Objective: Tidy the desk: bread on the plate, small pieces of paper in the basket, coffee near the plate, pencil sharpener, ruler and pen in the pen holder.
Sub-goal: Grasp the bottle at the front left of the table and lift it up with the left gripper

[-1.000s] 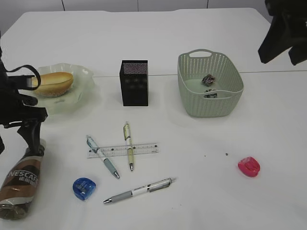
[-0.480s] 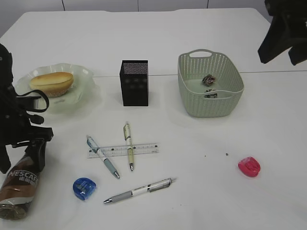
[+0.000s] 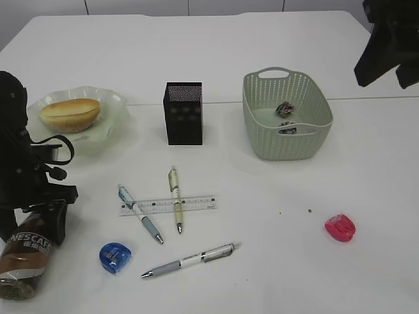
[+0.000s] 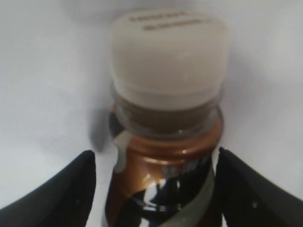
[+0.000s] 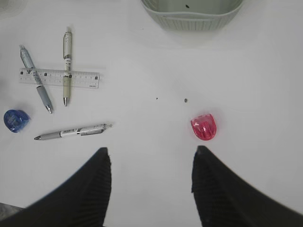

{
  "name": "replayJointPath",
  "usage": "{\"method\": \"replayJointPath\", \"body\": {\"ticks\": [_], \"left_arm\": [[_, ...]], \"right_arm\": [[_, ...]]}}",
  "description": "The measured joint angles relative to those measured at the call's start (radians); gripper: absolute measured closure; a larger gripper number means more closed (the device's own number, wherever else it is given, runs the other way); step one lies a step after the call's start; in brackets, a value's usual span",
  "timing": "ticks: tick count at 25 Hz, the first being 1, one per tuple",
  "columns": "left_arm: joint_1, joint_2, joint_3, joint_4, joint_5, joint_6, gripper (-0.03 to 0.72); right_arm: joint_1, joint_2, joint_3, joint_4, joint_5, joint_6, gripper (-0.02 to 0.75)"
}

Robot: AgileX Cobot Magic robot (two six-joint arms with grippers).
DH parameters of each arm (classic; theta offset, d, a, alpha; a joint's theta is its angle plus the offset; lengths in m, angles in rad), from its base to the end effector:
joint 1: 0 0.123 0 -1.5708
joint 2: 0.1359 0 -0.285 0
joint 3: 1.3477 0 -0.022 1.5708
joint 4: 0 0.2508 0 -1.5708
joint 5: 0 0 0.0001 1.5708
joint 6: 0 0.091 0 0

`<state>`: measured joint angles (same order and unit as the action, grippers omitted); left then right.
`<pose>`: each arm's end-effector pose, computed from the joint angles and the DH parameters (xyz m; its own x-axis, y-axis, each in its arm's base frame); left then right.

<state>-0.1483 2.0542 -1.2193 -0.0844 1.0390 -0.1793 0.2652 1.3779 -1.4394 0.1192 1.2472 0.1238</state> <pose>0.3401 -0.0575 0.1120 -0.9717 -0.0770 0.2231 -0.0841 0.9962 -0.0224 0.2576 0.0806 0.3860 -0.8972 -0.0777 -0.4347 -0.1677 0.9706 0.1726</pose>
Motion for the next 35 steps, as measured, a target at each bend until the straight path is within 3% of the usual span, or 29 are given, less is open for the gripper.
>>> {"method": "replayJointPath", "body": {"ticks": [4, 8, 10, 17, 21, 29, 35], "left_arm": [[0.000, 0.002, 0.000, 0.000, -0.006, 0.000, 0.163], [0.000, 0.002, 0.000, -0.002, -0.006, 0.000, 0.349], [0.000, 0.002, 0.000, -0.004, -0.004, -0.001, 0.388], [0.000, -0.015, 0.024, 0.003, -0.016, 0.008, 0.395], [0.000, -0.112, 0.154, 0.024, -0.132, 0.016, 0.402], [0.000, -0.555, 0.532, 0.027, -0.599, 0.019, 0.404], [0.000, -0.806, 0.675, 0.027, -0.964, 0.020, 0.405]], "right_arm": [[0.000, 0.000, 0.000, -0.002, 0.000, 0.000, 0.332], [0.000, 0.000, 0.000, -0.011, 0.000, 0.000, 0.332], [0.000, 0.000, 0.000, -0.017, 0.000, 0.000, 0.332], [0.000, 0.000, 0.000, -0.032, 0.000, 0.000, 0.332], [0.000, 0.000, 0.000, -0.042, 0.001, 0.000, 0.332], [0.000, 0.000, 0.000, -0.065, 0.001, 0.000, 0.332], [0.000, 0.000, 0.000, -0.083, 0.001, 0.000, 0.332]]}}
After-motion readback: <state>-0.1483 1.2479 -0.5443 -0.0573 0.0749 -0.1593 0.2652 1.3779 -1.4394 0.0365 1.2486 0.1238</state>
